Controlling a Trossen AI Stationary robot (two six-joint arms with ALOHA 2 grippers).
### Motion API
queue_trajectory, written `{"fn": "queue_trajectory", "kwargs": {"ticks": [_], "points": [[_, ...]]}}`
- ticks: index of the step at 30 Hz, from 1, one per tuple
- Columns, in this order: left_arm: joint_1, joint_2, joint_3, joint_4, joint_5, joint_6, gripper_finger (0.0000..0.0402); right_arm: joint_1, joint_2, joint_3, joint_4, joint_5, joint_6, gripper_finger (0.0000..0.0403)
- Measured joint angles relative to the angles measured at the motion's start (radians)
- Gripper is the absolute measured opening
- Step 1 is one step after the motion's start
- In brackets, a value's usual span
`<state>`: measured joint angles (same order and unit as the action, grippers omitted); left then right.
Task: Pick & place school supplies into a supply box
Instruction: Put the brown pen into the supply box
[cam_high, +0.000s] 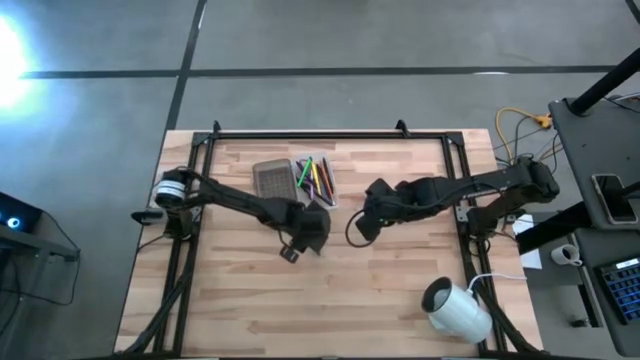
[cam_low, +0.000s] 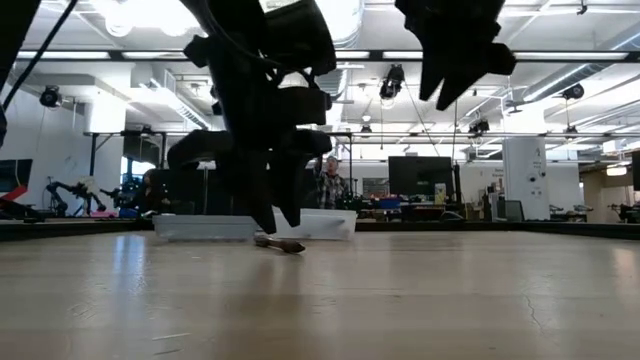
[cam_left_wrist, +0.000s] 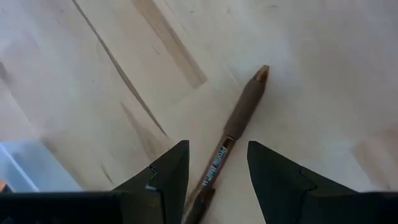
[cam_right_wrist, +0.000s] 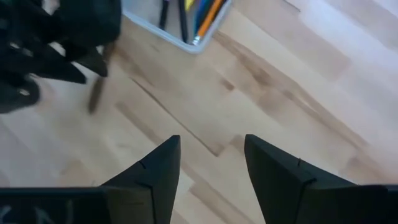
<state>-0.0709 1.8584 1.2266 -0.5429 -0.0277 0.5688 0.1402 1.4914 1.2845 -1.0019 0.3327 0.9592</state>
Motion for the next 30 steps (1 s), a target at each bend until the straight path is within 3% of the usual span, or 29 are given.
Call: {"fn": "queue_trajectory", "kwargs": {"ticks": [15, 23, 30], "points": [[0.046, 0.000, -0.080, 0.082, 0.054, 0.129, 0.0139, 0.004, -0.145, -0.180, -0.001, 0.038, 0.099, 0.0166], [0.080, 0.025, -0.077, 0.077, 0.108, 0.137, 0.0067, 0.004, -0.264, -0.316, 0.051, 0.038, 0.209, 0.0160], [0.082, 0.033, -0.072, 0.059, 0.130, 0.137, 0.0011, 0.005, -0.329, -0.356, 0.074, 0.067, 0.200, 0.0159]]}}
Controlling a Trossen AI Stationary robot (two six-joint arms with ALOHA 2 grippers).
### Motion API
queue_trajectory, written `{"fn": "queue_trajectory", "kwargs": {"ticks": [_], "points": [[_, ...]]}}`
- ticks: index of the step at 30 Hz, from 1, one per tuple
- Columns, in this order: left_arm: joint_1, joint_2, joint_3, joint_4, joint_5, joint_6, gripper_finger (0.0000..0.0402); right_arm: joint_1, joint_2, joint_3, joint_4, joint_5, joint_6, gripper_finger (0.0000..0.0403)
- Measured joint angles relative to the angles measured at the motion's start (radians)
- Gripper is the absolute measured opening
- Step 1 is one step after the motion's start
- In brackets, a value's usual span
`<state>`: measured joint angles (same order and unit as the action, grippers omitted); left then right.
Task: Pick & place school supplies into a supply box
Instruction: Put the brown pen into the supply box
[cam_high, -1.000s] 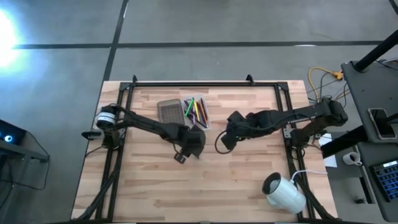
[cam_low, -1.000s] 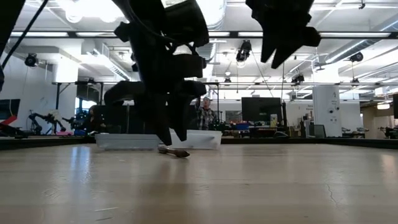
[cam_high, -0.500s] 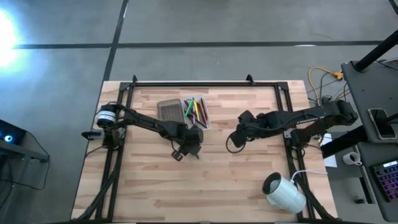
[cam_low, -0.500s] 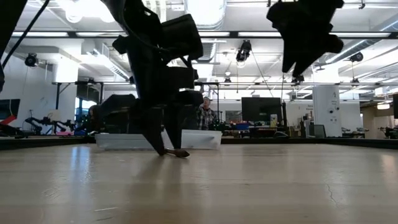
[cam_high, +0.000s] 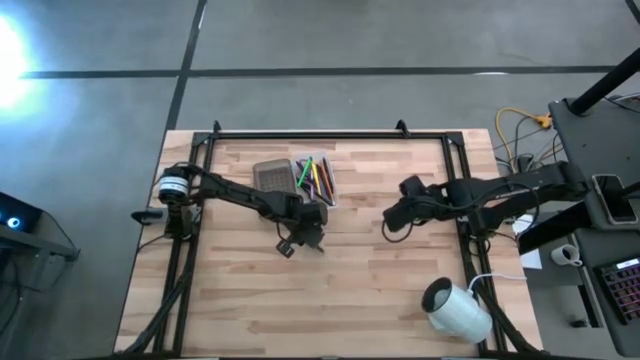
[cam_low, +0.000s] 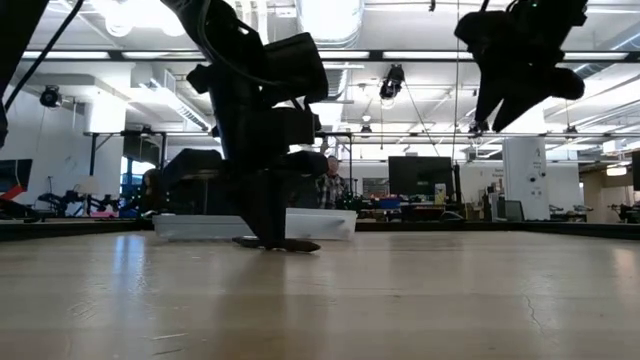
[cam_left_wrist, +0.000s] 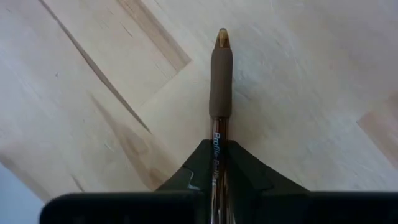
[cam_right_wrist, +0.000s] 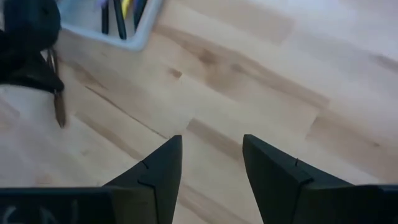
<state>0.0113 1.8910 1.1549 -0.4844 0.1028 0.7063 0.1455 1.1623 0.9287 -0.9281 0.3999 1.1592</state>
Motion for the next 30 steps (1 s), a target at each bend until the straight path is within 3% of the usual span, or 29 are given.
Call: {"fn": "queue_trajectory", "kwargs": {"ticks": [4, 8, 11, 15, 19, 24, 26, 30], "points": [[-0.001, -0.001, 0.068, -0.083, -0.026, -0.017, 0.0013, 0.000, -0.011, 0.018, 0.001, 0.072, -0.037, 0.0159], [0.029, -0.015, 0.203, -0.118, -0.045, -0.148, 0.0013, -0.001, -0.015, 0.040, 0.000, 0.113, -0.060, 0.0159], [0.101, -0.018, 0.296, -0.129, -0.087, -0.436, 0.0012, -0.002, -0.015, 0.049, 0.000, 0.127, -0.047, 0.0159], [0.265, -0.014, 0.339, -0.124, -0.096, -0.952, 0.0012, -0.002, -0.015, 0.049, -0.007, 0.154, 0.043, 0.0159], [0.375, -0.035, 0.277, -0.024, -0.032, -1.262, 0.0012, -0.002, -0.015, 0.048, -0.009, 0.183, 0.068, 0.0159], [0.383, -0.044, 0.169, 0.154, 0.077, -1.507, 0.0013, -0.002, -0.015, 0.048, -0.009, 0.209, 0.062, 0.0159], [0.367, -0.044, 0.123, 0.231, 0.045, -1.598, 0.0013, -0.001, -0.015, 0.047, -0.010, 0.220, 0.057, 0.0159], [0.330, -0.078, 0.039, 0.321, -0.135, -1.770, 0.0013, -0.002, -0.015, 0.045, -0.010, 0.230, 0.054, 0.0159]]}}
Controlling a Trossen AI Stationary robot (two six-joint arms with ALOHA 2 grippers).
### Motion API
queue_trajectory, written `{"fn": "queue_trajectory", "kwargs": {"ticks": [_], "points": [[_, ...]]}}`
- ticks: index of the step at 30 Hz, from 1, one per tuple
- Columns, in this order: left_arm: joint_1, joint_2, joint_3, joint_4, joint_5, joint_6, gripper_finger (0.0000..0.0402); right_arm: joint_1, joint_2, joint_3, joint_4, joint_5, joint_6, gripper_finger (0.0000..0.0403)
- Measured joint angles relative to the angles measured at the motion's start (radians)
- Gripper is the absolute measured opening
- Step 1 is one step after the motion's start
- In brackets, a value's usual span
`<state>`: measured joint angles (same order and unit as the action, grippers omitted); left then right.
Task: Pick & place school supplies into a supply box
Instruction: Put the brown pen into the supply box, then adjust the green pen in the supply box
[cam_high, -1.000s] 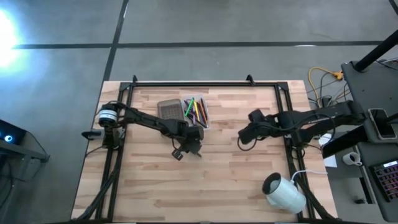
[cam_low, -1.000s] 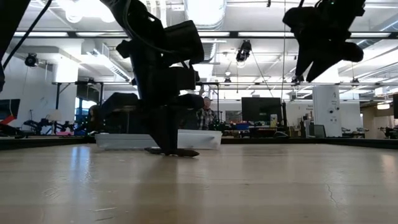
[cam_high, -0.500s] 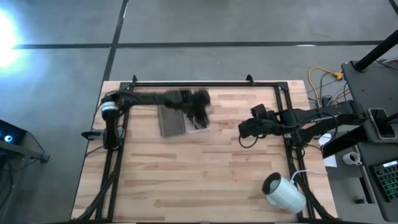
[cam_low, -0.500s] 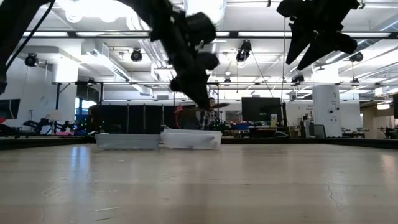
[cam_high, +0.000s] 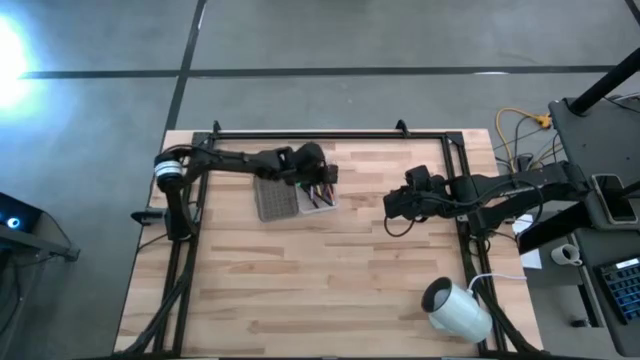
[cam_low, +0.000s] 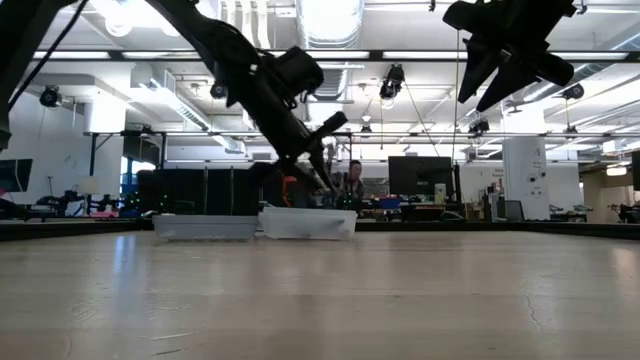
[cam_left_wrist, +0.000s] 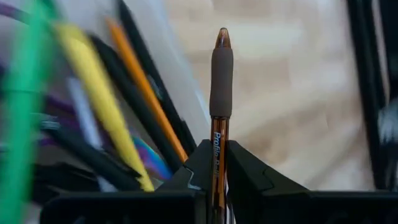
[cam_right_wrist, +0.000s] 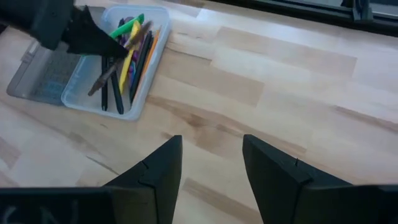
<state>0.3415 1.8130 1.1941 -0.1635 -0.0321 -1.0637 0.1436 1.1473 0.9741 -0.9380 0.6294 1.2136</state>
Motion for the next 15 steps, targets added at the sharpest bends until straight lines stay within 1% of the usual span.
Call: {"fn": "queue_trajectory", "kwargs": {"ticks": [3, 6, 8, 12, 15], "points": [[-0.015, -0.065, -0.062, 0.013, -0.146, -0.099, 0.0013, 0.000, 0.000, 0.000, 0.000, 0.002, -0.001, 0.0159], [-0.014, -0.113, -0.134, 0.028, -0.226, -0.171, 0.0013, 0.000, 0.000, -0.001, 0.001, 0.003, -0.010, 0.0159], [-0.008, -0.125, -0.178, 0.068, -0.243, -0.208, 0.0017, 0.000, 0.000, -0.002, 0.000, 0.005, -0.017, 0.0160], [-0.005, -0.115, -0.230, 0.208, -0.232, -0.304, 0.0041, -0.001, 0.000, -0.002, 0.002, 0.041, -0.021, 0.0160], [-0.009, -0.102, -0.238, 0.232, -0.228, -0.414, 0.0061, -0.002, 0.001, -0.002, 0.011, 0.057, -0.021, 0.0160]]}}
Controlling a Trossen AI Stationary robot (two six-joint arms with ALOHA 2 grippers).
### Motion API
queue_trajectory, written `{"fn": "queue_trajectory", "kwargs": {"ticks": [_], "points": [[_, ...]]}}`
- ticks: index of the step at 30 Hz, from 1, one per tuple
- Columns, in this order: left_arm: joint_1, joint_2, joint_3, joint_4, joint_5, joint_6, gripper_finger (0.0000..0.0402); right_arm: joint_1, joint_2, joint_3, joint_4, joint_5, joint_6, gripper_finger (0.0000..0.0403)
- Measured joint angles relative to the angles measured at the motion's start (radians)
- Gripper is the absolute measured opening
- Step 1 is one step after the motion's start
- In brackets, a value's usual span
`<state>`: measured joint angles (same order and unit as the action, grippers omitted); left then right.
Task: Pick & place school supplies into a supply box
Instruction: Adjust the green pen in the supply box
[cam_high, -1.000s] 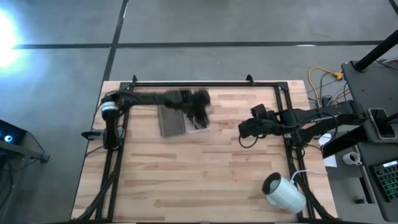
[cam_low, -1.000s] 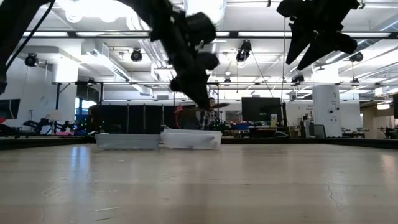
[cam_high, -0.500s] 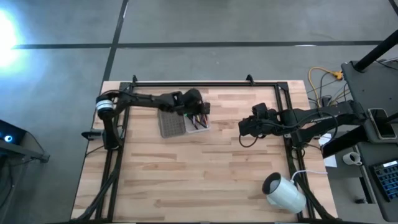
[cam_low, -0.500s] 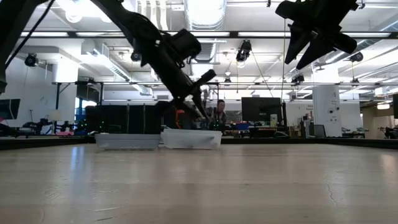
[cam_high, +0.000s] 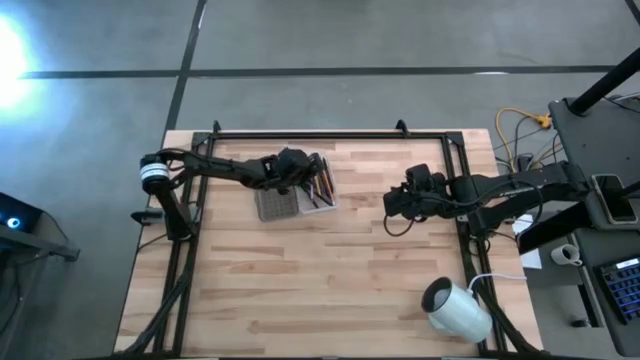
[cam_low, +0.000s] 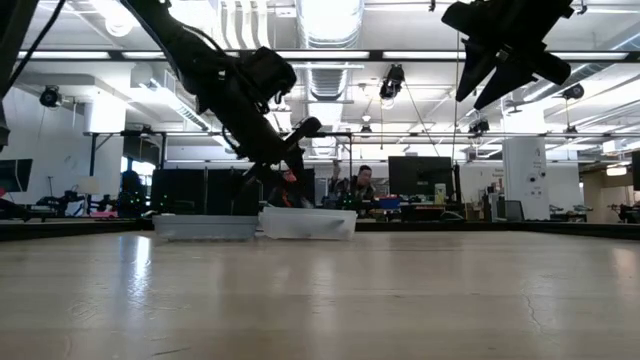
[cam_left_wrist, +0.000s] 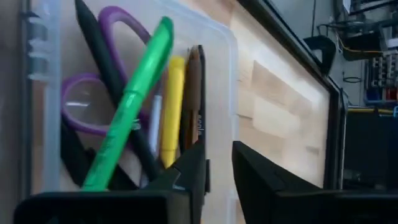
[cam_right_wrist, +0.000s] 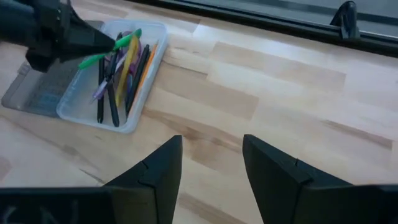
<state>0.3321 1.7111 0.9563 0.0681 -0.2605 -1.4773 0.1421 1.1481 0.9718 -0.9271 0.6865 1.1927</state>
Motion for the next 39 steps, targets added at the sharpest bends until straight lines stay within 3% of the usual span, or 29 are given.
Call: {"fn": "queue_trajectory", "kwargs": {"ticks": [6, 9, 15, 18, 21, 27, 32, 39], "points": [[0.003, -0.013, 0.042, -0.063, 0.005, 0.148, 0.0084, -0.006, 0.000, 0.000, 0.032, -0.001, -0.025, 0.0160], [0.003, -0.066, 0.078, -0.154, 0.005, 0.302, 0.0086, -0.005, 0.000, 0.000, 0.038, -0.002, -0.025, 0.0160], [0.004, -0.127, 0.141, -0.509, -0.059, 0.660, 0.0078, -0.005, 0.000, -0.007, 0.045, -0.002, -0.025, 0.0160], [0.010, -0.120, 0.148, -0.555, -0.024, 0.813, 0.0070, -0.006, 0.000, -0.015, 0.047, -0.002, -0.025, 0.0160], [0.018, -0.079, 0.161, -0.575, 0.025, 0.849, 0.0058, -0.011, 0.000, -0.022, 0.049, -0.002, -0.025, 0.0160], [0.042, 0.023, 0.259, -0.681, 0.024, 0.833, 0.0007, -0.018, 0.000, -0.026, 0.059, -0.003, -0.025, 0.0160], [0.072, 0.131, 0.378, -0.801, 0.023, 0.880, 0.0003, -0.018, 0.000, -0.026, 0.081, -0.005, -0.024, 0.0160], [0.073, 0.222, 0.532, -0.826, 0.008, 0.965, 0.0001, -0.018, 0.000, -0.026, 0.078, -0.011, -0.023, 0.0160]]}}
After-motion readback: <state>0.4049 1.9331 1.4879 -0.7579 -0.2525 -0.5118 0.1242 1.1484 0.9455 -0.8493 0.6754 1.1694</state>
